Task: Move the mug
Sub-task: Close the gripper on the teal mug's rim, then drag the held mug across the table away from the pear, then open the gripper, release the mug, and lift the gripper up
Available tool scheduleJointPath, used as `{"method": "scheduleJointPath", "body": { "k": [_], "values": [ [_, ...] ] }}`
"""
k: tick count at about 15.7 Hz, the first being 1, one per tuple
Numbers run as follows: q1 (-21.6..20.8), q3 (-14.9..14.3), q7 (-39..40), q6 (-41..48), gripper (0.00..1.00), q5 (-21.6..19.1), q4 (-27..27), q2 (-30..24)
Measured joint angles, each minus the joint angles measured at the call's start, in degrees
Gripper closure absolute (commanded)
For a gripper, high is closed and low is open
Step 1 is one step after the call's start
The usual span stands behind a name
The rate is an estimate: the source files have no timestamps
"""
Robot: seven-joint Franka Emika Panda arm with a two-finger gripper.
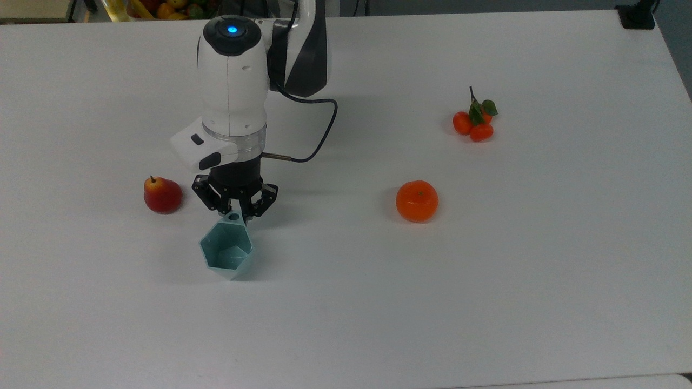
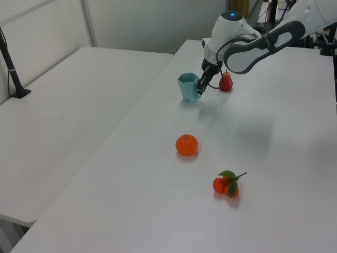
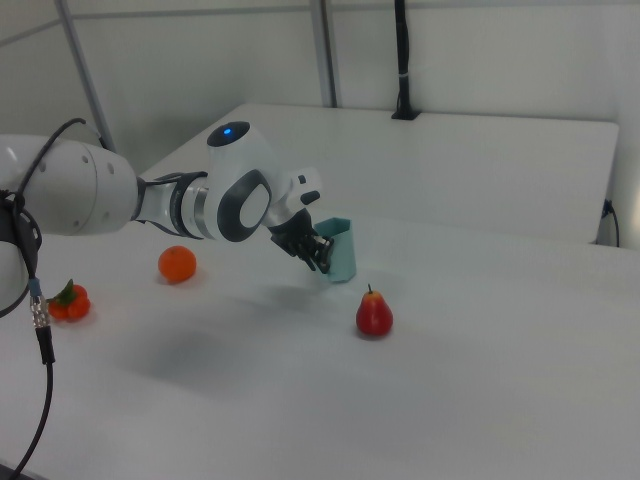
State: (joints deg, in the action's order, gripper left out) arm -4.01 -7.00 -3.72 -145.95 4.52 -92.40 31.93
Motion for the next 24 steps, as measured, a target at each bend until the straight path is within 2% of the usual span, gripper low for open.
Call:
{"method": "scheduleJointPath", "body": {
  "k": [5, 8, 12, 16, 20, 24],
  "values": [
    [-0.05, 0.00, 0.00, 0.00, 0.92, 0.00, -0.05, -1.21],
    [-0.13, 0.05, -0.28, 2.64, 0.91, 0.00, -3.18, -6.63],
    [-0.45, 0.42, -3.32, 10.79, 0.89, 0.00, -10.73, -17.43],
    [-2.16, 0.78, -3.78, 11.31, 0.88, 0.00, -22.55, -25.82],
    [-4.51, 0.94, -4.40, 11.31, 0.82, 0.00, -33.37, -31.40],
    [-6.16, 1.02, -6.41, 11.31, 0.63, 0.00, -36.25, -32.72]
  ]
}}
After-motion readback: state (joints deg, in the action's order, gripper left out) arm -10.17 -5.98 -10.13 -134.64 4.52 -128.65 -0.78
